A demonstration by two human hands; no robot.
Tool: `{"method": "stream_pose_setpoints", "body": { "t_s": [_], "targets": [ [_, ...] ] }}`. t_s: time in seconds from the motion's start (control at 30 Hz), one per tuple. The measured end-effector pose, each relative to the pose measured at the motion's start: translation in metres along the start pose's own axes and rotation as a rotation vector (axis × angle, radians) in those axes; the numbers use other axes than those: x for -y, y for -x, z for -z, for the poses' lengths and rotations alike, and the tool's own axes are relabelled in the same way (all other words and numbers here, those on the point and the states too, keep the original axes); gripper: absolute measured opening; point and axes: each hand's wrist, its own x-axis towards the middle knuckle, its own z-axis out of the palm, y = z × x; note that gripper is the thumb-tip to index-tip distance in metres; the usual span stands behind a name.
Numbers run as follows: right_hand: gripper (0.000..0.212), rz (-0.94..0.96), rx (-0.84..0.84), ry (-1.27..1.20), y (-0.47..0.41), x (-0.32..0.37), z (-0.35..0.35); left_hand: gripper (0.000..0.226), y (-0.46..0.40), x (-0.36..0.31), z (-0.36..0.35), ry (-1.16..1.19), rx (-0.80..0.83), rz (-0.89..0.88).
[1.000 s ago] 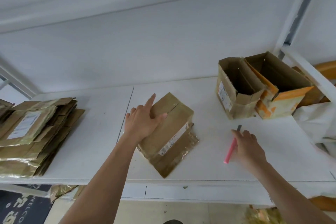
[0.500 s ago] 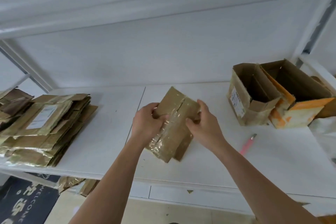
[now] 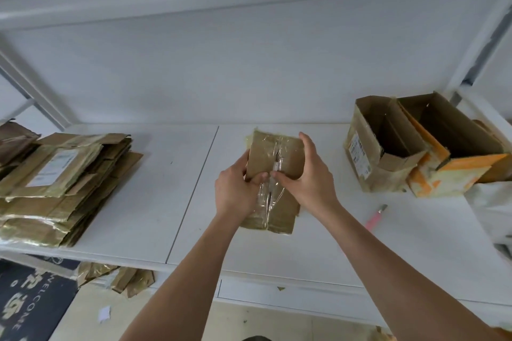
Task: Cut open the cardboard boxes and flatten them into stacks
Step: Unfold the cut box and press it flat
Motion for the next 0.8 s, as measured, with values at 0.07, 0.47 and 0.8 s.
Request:
{"method": "stream_pose_setpoints", "body": {
  "t_s": [0.07, 0.47, 0.8],
  "targets": [
    [0.099, -0.010, -0.035, 0.008, 0.000, 0.001, -0.004, 0.047, -0.002, 0.003, 0.000, 0.016, 0.008, -0.013],
    [0.091, -0.078, 0.042, -0.041, -0.004, 0.009, 0.003, 0.043, -0.008, 0.011, 0.001, 0.002, 0.029, -0.025],
    [0.077, -0.166, 0.258, -0.259, -0.007, 0.000, 0.033, 0.045, -0.009, 0.028, -0.001, -0.025, 0.035, -0.024]
  ]
}}
